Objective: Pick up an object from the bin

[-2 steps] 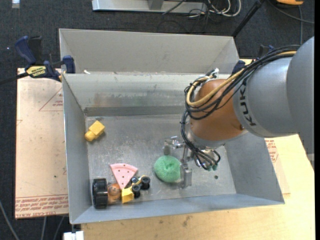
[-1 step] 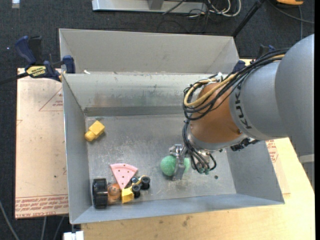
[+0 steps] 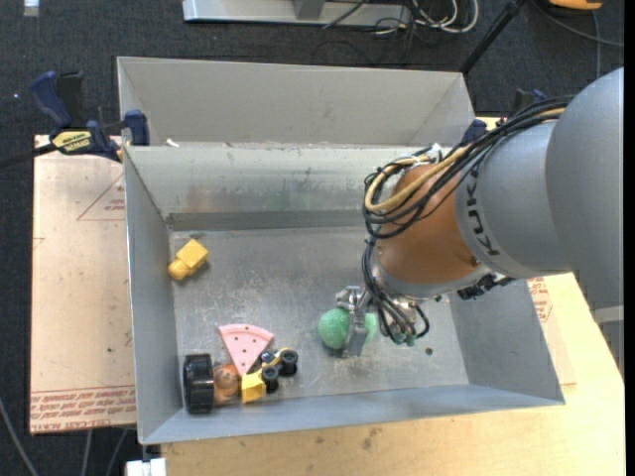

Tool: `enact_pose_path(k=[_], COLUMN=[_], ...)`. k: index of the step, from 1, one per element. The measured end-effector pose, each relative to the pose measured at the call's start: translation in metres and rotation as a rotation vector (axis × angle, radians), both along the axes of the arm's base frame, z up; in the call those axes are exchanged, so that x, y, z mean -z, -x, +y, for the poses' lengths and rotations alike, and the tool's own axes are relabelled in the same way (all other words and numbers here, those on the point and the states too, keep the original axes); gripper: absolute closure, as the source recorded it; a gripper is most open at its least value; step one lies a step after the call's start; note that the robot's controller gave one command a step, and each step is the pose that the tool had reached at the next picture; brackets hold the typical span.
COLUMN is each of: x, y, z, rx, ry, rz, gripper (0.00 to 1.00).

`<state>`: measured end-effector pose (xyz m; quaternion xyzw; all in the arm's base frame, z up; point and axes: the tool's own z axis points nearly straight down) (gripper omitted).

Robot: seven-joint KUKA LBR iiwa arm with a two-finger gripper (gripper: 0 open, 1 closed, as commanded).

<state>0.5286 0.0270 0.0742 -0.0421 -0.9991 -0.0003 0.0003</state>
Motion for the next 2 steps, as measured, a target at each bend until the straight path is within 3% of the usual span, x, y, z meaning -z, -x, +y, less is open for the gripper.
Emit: enact_pose_path(k=[1,2], x=[-0.1956,-0.1938], y=[-0.0259,-0.0256], z=[0.0312,0.0310], rx=[0.012,0.013], ry=[-0.001,-0.001], rz=[-0.013,-0.011], gripper=[1.00,1.00])
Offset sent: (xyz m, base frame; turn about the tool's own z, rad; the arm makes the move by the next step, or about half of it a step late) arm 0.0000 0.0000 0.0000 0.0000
